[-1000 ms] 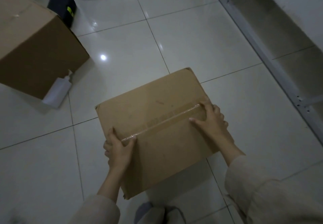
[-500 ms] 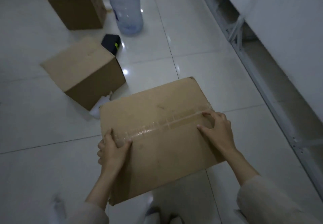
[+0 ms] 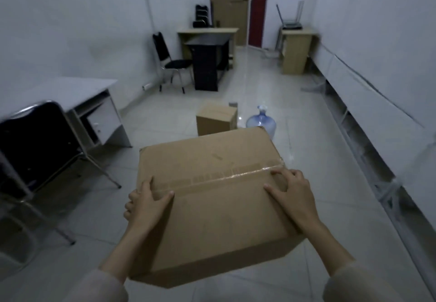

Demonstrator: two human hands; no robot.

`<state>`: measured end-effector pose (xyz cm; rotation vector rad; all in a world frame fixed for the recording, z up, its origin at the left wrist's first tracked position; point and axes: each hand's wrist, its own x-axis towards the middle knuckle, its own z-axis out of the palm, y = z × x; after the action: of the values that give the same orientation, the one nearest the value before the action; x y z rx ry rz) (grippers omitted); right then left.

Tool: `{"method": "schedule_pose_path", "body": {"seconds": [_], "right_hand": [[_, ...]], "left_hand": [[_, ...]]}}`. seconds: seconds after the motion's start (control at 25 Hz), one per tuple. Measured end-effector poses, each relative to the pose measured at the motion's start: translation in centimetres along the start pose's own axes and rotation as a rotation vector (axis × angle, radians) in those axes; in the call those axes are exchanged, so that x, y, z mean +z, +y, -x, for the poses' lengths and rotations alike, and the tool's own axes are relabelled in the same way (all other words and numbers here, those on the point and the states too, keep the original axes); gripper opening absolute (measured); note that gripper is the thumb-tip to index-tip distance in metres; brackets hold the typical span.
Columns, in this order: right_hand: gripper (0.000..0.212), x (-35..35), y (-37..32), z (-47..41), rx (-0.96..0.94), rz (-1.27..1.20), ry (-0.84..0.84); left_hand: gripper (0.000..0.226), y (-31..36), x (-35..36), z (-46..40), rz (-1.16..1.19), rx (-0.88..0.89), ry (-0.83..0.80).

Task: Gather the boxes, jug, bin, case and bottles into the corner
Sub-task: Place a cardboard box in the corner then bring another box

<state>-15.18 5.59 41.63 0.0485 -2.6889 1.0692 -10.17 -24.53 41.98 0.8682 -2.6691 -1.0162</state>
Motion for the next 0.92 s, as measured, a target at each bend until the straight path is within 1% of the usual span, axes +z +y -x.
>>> {"method": "schedule_pose_path", "body": {"seconds": [0.12, 0.2, 0.28, 0.44, 0.64, 0.92], "right_hand": [[0.033, 2.8, -7.3, -5.0, -0.102, -0.067, 0.004], [0.03, 5.9, -11.6, -8.5, -0.158, -0.11, 0.017], [0.029, 9.2, -15.5, -11.8, -0.168, -0.145, 0.039], [0.027, 15.7, -22.6, -17.6, -0.142, -0.198, 0.049], [0.027, 22.6, -28.6, -25.2, -0.167, -0.18, 0.055], [0.025, 32.7, -33.9, -39.2, -0.208, -0.124, 0.078]], "left_hand": [[0.075, -0.7, -5.7, -6.0, 0.094, 0.012, 0.068], [0.078, -1.3, -8.7, -10.4, 0.112, 0.014, 0.124], [0.08, -1.7, -11.1, -14.6, 0.109, 0.005, 0.168], [0.083, -2.8, -15.4, -23.5, 0.098, 0.002, 0.184], [0.084, -3.7, -18.5, -34.5, 0.114, 0.012, 0.199], [0.087, -4.2, -18.8, -51.6, 0.177, 0.029, 0.17]]}}
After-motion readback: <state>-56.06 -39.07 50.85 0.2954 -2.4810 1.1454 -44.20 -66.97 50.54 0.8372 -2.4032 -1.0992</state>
